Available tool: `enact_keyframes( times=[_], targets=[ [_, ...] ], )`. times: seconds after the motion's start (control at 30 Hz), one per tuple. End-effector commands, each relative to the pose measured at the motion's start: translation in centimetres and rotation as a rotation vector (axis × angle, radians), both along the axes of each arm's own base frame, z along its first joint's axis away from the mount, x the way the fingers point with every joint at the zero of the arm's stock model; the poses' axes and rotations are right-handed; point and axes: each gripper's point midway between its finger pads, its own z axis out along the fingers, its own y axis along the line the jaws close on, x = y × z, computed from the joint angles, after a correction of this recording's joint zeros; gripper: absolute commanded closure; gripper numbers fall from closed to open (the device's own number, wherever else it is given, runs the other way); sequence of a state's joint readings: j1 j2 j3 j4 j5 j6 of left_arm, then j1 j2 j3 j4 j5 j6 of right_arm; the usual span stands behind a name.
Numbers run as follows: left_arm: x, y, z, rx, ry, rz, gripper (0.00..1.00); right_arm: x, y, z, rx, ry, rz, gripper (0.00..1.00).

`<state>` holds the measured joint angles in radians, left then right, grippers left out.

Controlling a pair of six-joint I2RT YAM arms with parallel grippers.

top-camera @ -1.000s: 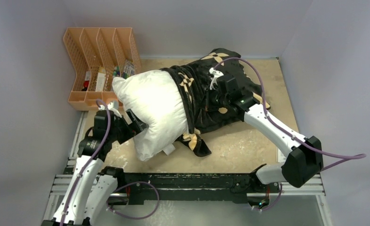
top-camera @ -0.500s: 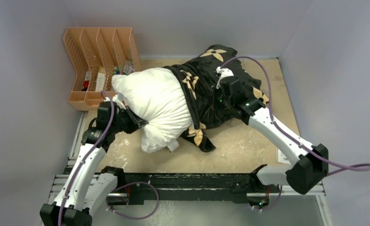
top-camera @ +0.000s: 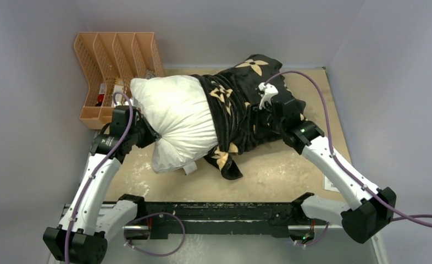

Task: Remove the pillowcase from the pillow
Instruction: Remove the pillow from the pillowcase.

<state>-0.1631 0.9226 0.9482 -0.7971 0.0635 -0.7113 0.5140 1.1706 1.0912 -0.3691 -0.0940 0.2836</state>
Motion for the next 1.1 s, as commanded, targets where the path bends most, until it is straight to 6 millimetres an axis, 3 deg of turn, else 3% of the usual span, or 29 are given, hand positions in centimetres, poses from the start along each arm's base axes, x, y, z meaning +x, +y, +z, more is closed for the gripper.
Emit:
enact_keyframes(
  times=[0.0,0.2,0.33,0.4,0.5,0.57,0.63,0.67,0.8,0.87,0.97,1.07],
  targets=[
    [1.7,2.0,5.5,0.101,-0.168,0.017,1.0,-2.4,0.8,-0.1,0.158,0.05,0.0,0.37],
    [1.4,1.4,5.6,0.095,-0.153,-0.03,1.0,-4.3,1.9,-4.7,0.248,0.181,-0.013,0.32],
    [1.5,0.9,5.5,0.072,-0.153,-0.043,1.0,-3.2,4.1,-5.7,0.342,0.237,-0.004,0.28],
    [1.4,0.7,5.7,0.064,-0.153,-0.05,1.0,-1.6,5.2,-5.2,0.416,0.231,-0.033,0.28],
    [1.4,0.6,5.6,0.057,-0.147,-0.049,1.0,0.9,4.7,-7.0,0.44,0.248,-0.199,0.33],
    [1.4,0.5,5.5,0.051,-0.144,-0.05,1.0,2.2,3.3,-8.0,0.392,0.215,-0.301,0.56],
    [1.4,0.7,5.9,0.056,-0.151,-0.041,1.0,2.9,0.9,-8.3,0.331,0.151,-0.404,0.93],
    [1.4,1.0,6.1,0.067,-0.156,-0.033,1.0,2.8,-0.3,-8.1,0.292,0.123,-0.438,1.0],
    [1.4,1.2,7.2,0.093,-0.184,-0.051,1.0,2.7,-9.0,-5.7,0.038,-0.099,-0.704,1.0],
    [1.8,1.7,7.5,0.115,-0.187,-0.029,1.0,2.4,-11.9,-3.8,-0.033,-0.214,-0.766,1.0],
    [2.3,2.6,7.5,0.151,-0.165,0.017,1.0,2.0,-13.9,-2.5,-0.124,-0.294,-0.772,1.0],
    [2.8,3.2,8.1,0.17,-0.179,0.052,1.0,1.7,-12.6,-2.7,-0.153,-0.245,-0.655,1.0]
  ],
)
